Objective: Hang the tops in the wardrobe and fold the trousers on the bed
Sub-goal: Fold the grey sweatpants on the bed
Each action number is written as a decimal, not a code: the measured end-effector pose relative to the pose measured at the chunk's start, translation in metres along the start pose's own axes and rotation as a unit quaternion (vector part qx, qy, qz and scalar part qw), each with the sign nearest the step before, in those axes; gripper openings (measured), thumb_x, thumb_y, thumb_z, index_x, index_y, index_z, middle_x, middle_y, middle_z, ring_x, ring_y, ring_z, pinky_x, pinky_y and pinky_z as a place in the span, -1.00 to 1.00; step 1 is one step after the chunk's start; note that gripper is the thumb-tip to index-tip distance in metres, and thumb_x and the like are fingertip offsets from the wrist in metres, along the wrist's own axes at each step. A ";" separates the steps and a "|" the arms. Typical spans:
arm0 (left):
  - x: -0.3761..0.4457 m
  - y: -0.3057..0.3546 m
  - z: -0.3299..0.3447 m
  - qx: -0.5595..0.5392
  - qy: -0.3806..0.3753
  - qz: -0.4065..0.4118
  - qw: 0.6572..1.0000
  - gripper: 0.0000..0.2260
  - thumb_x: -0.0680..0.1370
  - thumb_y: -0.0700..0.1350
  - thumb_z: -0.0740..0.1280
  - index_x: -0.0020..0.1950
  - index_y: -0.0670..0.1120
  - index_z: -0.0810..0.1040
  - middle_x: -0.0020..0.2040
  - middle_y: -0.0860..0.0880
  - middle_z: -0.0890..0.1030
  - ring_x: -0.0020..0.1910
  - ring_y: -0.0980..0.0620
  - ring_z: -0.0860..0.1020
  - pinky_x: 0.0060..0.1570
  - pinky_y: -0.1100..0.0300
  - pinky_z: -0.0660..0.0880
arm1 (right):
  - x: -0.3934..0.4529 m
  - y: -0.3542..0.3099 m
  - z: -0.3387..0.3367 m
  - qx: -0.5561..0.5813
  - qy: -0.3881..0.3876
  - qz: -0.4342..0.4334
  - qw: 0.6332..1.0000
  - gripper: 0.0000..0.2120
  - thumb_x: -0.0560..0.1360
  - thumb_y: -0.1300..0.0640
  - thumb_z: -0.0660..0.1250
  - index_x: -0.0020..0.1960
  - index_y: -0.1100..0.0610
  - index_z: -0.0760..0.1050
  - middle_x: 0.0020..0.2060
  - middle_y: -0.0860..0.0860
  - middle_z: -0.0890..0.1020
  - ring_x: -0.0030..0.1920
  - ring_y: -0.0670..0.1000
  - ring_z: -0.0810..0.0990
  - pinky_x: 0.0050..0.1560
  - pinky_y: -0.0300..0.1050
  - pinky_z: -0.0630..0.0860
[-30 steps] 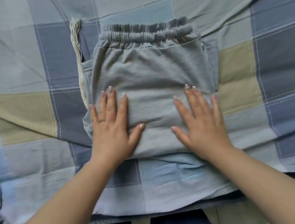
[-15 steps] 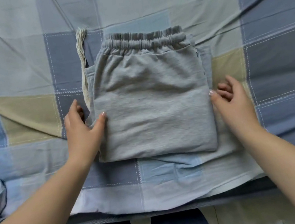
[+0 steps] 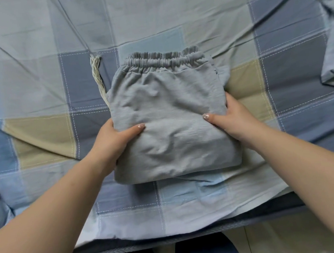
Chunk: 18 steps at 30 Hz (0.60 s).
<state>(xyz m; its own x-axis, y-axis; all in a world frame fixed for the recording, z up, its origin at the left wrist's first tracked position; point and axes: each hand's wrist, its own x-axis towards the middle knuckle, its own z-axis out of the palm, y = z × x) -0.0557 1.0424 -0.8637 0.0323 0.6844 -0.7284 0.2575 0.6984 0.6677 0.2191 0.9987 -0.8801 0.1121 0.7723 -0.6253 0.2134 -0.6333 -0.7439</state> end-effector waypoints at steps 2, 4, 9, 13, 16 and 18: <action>-0.012 0.007 -0.002 -0.017 -0.024 -0.002 1.000 -0.67 0.33 -0.14 0.54 0.05 -0.04 0.58 -0.07 0.04 0.71 -0.09 0.06 0.68 -0.24 0.29 0.58 | -0.019 -0.006 -0.003 0.017 0.001 -0.012 1.000 -0.53 0.44 0.21 0.43 0.27 -0.05 0.37 0.14 -0.08 0.57 0.15 -0.05 0.54 0.27 -0.05 0.42; -0.022 0.014 -0.004 -0.025 -0.046 -0.002 0.999 -0.62 0.27 -0.11 0.54 0.05 -0.08 0.58 -0.08 0.00 0.71 -0.10 0.04 0.68 -0.26 0.29 0.57 | -0.037 -0.011 -0.006 0.026 -0.003 -0.020 0.999 -0.61 0.46 0.24 0.41 0.16 -0.11 0.41 0.07 -0.12 0.61 0.08 -0.11 0.58 0.19 -0.11 0.46; -0.063 0.040 -0.009 -0.024 -0.115 0.017 0.993 -0.53 0.23 -0.12 0.54 0.11 -0.13 0.57 -0.04 -0.07 0.71 -0.07 -0.02 0.68 -0.22 0.25 0.58 | -0.108 -0.026 -0.013 0.055 0.057 -0.027 0.996 -0.62 0.46 0.19 0.41 0.12 -0.20 0.42 -0.08 -0.33 0.62 -0.07 -0.36 0.57 -0.09 -0.38 0.43; -0.110 0.070 -0.023 -0.006 -0.183 0.041 0.982 -0.49 0.23 -0.16 0.61 0.14 -0.13 0.56 -0.01 -0.10 0.70 -0.03 -0.05 0.68 -0.19 0.24 0.59 | -0.181 -0.052 -0.013 0.067 0.124 -0.043 0.989 -0.63 0.47 0.18 0.41 0.06 -0.25 0.42 -0.10 -0.44 0.60 -0.05 -0.41 0.55 -0.12 -0.49 0.44; -0.153 0.100 -0.036 0.015 -0.234 0.057 0.971 -0.44 0.22 -0.07 0.60 0.17 -0.10 0.55 0.03 -0.09 0.69 0.01 -0.07 0.67 -0.15 0.21 0.60 | -0.242 -0.074 -0.008 0.097 0.179 -0.058 0.977 -0.60 0.46 0.17 0.42 0.10 -0.27 0.41 -0.07 -0.43 0.60 -0.03 -0.39 0.56 -0.12 -0.51 0.44; -0.182 0.119 -0.045 0.026 -0.270 0.066 0.960 -0.47 0.22 -0.06 0.60 0.16 -0.06 0.57 0.05 -0.09 0.69 0.02 -0.07 0.67 -0.14 0.21 0.60 | -0.283 -0.090 -0.001 0.124 0.211 -0.068 0.967 -0.59 0.45 0.20 0.42 0.13 -0.23 0.42 -0.04 -0.41 0.61 -0.03 -0.37 0.57 -0.13 -0.52 0.45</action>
<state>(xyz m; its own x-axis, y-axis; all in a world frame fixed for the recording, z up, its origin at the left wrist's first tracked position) -0.0746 1.0105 -0.6443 0.5607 0.5477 -0.6211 0.2636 0.5930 0.7608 0.1694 0.8369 -0.6355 0.4973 0.7679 -0.4038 0.0210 -0.4759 -0.8792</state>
